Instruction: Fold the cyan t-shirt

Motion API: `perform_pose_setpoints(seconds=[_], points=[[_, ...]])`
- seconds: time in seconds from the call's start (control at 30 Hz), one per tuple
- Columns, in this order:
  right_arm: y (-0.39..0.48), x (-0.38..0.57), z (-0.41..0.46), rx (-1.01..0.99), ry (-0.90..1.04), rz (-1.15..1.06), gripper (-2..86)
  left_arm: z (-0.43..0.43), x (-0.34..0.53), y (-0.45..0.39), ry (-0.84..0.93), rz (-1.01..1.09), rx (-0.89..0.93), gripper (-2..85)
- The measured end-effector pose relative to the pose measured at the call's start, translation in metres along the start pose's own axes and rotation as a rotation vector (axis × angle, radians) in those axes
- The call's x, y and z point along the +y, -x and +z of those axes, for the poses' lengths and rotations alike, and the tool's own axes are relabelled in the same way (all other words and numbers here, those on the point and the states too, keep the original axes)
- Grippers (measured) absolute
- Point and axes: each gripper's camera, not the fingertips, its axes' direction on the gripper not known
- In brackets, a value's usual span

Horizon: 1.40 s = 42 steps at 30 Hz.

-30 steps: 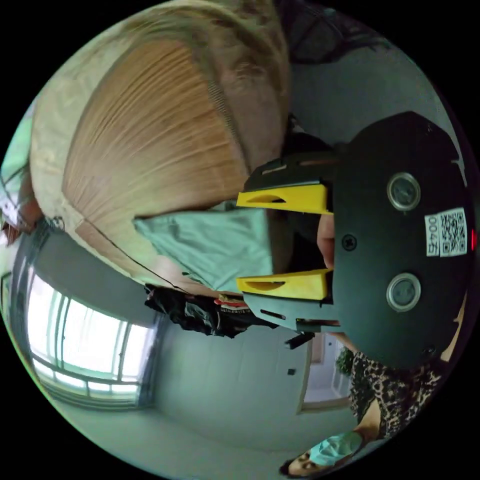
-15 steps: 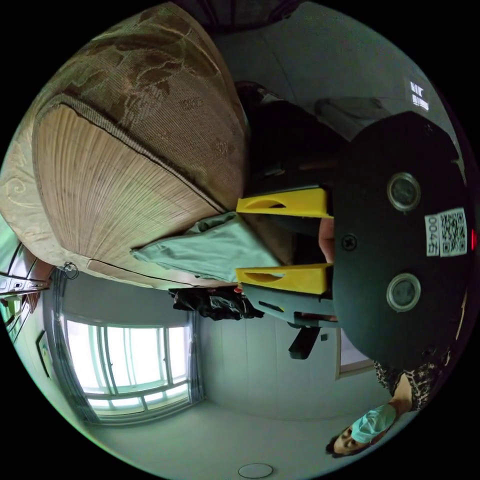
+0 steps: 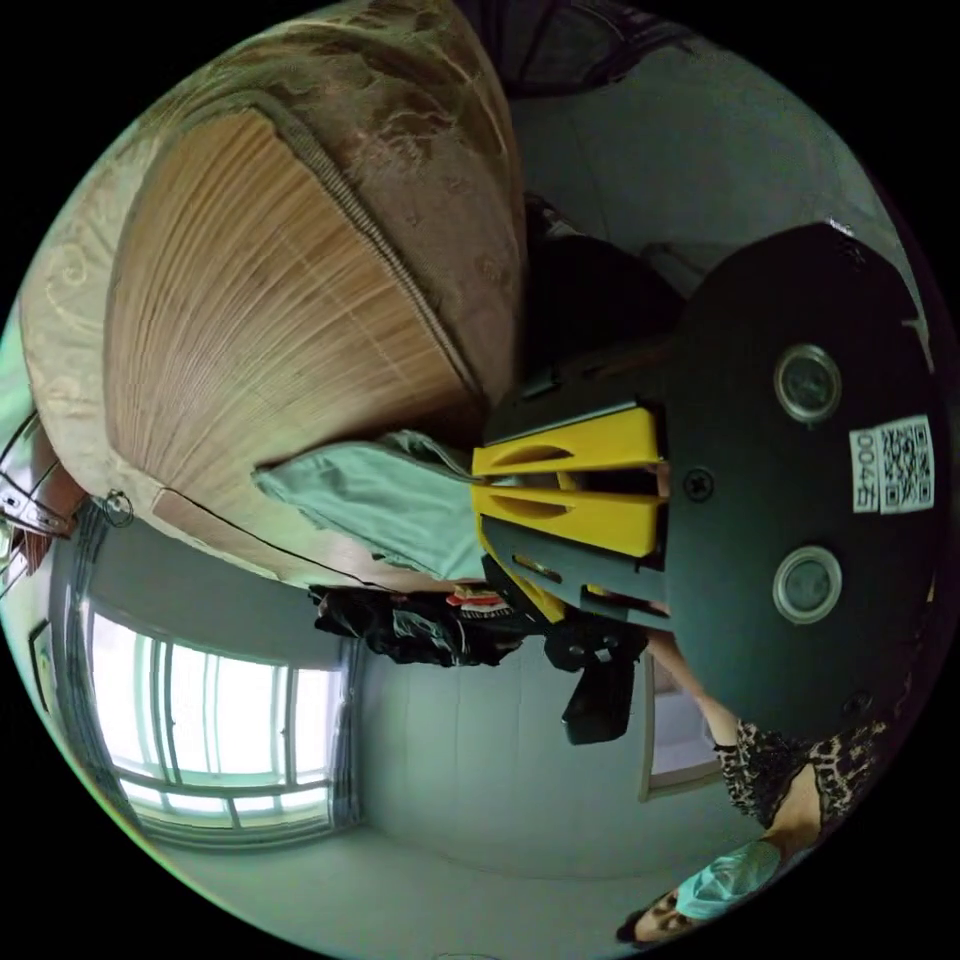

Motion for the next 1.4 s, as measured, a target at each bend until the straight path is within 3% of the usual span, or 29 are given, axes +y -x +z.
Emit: perform_pose_setpoints(seconds=[0.17,0.3,0.47,0.57,0.77,1.0,1.1,1.4], points=[[0.032,-0.02,0.011,-0.053,0.039,-0.076,2.9,0.015,-0.026,-0.012,0.056,-0.004,-0.145,12.3],[0.048,-0.034,0.016,-0.062,0.056,-0.139,4.5,0.012,-0.032,-0.01,0.044,-0.052,-0.304,3.6],[0.02,-0.095,0.031,-0.127,0.1,-0.041,19.2,-0.015,-0.015,0.009,-0.036,-0.171,-0.279,2.1],[0.006,-0.134,0.063,-0.253,0.171,0.013,20.6,-0.038,0.001,0.029,-0.09,-0.267,-0.232,1.4],[0.02,-0.206,0.135,-0.269,0.273,0.038,22.4,-0.076,0.037,0.068,-0.159,-0.373,-0.167,1.0],[0.044,-0.259,0.19,-0.218,0.298,0.038,16.7,-0.112,0.077,0.108,-0.205,-0.427,-0.118,0.9],[0.064,-0.27,0.203,-0.117,0.281,0.013,9.9,-0.129,0.101,0.126,-0.224,-0.467,-0.094,0.8],[0.202,-0.264,0.245,0.102,0.245,-0.167,5.3,-0.21,0.239,0.217,-0.377,-0.77,0.042,0.8]])
